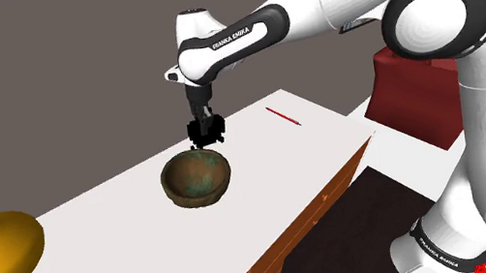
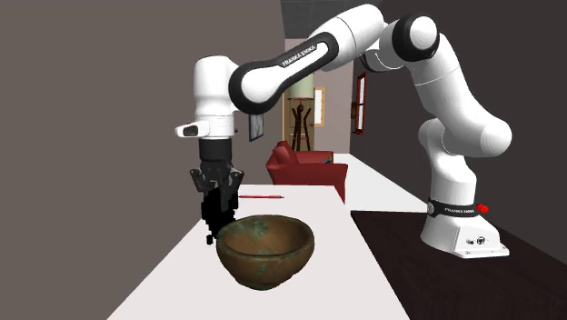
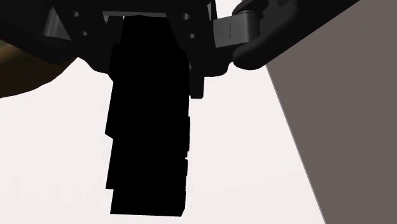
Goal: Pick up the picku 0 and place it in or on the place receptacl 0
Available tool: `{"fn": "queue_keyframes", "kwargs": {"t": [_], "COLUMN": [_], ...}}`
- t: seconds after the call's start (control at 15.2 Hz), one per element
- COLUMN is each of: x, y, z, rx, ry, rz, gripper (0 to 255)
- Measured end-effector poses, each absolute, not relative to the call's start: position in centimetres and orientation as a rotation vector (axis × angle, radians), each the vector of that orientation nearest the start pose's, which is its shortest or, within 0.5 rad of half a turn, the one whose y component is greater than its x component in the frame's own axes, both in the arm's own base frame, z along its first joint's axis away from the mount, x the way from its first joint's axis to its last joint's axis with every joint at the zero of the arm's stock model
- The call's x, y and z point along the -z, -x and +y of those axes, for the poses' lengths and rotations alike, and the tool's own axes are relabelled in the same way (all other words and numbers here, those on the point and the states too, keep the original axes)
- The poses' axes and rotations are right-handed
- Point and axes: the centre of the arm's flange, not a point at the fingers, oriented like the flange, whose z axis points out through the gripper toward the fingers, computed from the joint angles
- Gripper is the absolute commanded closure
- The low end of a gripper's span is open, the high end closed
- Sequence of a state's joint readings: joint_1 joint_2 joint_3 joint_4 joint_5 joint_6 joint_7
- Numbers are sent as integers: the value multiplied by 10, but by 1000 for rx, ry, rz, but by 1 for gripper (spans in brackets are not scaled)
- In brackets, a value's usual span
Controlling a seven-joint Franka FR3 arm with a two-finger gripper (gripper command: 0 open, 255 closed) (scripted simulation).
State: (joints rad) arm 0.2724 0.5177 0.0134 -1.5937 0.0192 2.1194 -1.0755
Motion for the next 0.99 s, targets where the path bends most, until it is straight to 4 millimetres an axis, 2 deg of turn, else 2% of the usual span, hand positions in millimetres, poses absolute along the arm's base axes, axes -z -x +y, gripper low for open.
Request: {"fn": "queue_keyframes", "kwargs": {"t": [0.99], "x": [-413], "y": [-661], "z": [193], "rx": [26], "ry": [2439], "rz": [-1951], "gripper": [255]}}
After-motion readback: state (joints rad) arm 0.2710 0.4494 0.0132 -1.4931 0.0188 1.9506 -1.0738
